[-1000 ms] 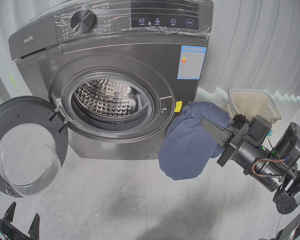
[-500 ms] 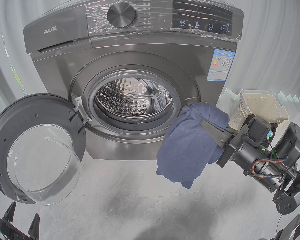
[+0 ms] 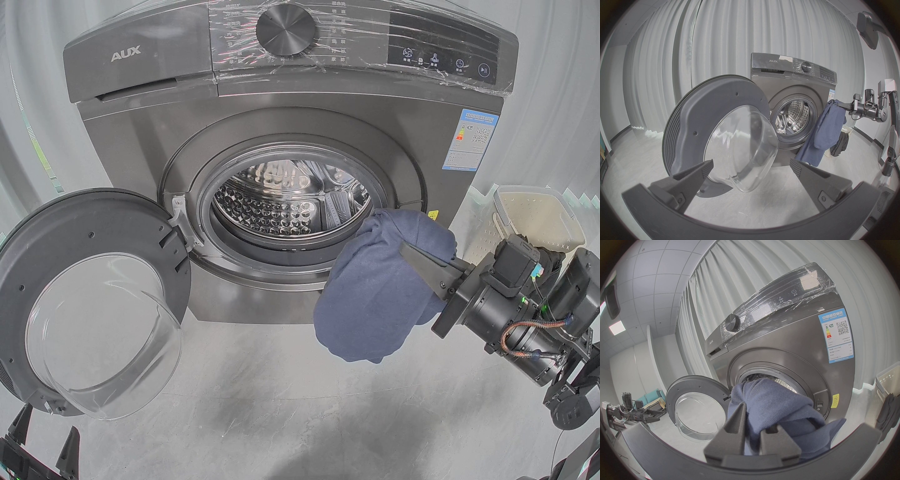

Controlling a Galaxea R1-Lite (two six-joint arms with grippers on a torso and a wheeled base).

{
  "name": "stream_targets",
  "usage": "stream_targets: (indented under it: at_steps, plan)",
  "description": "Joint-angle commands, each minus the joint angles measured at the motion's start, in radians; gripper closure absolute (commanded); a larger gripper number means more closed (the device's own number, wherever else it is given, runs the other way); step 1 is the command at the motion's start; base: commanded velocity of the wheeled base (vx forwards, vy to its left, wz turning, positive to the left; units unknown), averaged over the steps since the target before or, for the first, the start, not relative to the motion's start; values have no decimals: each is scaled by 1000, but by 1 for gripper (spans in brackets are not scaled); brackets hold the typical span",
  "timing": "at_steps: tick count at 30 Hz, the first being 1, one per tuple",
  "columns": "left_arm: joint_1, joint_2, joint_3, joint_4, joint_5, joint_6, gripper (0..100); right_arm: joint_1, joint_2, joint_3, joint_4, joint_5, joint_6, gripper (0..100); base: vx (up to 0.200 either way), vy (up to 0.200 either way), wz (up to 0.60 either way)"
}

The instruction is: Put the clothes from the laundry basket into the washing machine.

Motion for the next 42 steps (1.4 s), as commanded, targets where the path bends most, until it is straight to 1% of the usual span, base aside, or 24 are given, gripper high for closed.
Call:
stream_targets:
  at_steps: [1,5,14,17,18,21,25,26,27,28,29,30,31,33,35,37,38,39,41,42]
  plan:
    - [0,-15,16,0,1,-1,0,1,4,1,-1,1,1,100,0,-200,0]
    - [0,-15,16,0,1,-1,0,1,2,1,-1,1,1,100,0,-200,0]
    - [0,-15,16,0,1,1,0,5,13,2,-1,1,3,100,0,0,0]
    - [0,-17,16,0,2,1,0,19,16,-1,-1,1,15,100,0,0,0]
    - [0,-17,16,0,4,5,0,24,19,-2,1,-1,16,100,0,0,0]
    - [2,-17,18,0,10,18,0,57,51,-22,2,-4,23,100,0,0,0]
    - [3,-17,18,0,10,22,0,80,122,-81,-4,-13,30,100,0,0,0]
    - [3,-17,18,0,10,22,0,85,153,-117,-5,-22,35,100,0,0,0]
    - [3,-17,18,0,10,22,0,85,153,-117,-5,-22,35,100,0,0,0]
    - [3,-17,18,0,8,24,0,102,183,-151,-24,-53,56,100,0,0,0]
    - [3,-17,18,-2,8,24,0,114,196,-160,-37,-70,72,100,0,0,0]
    - [3,-18,18,-2,8,22,0,119,199,-164,-42,-78,76,100,0,0,0]
    - [3,-18,18,-2,8,24,0,137,222,-193,-62,-121,110,100,0,0,0]
    - [2,-18,18,-2,2,19,0,139,243,-219,-65,-163,121,100,0,0,0]
    - [3,-18,18,-3,-1,28,0,128,254,-240,-56,-188,119,100,0,0,0]
    - [3,-18,15,-25,-16,33,0,133,262,-256,-51,-199,119,100,0,0,0]
    - [5,-17,-24,-49,-45,21,0,136,268,-260,-50,-206,119,100,0,0,0]
    - [9,-9,-59,-58,-65,16,0,137,271,-262,-50,-214,119,100,0,0,0]
    - [25,48,-183,-67,-159,13,0,140,280,-286,-50,-226,119,100,0,0,0]
    - [31,79,-214,-67,-196,16,0,142,288,-302,-51,-226,122,100,0,0,0]
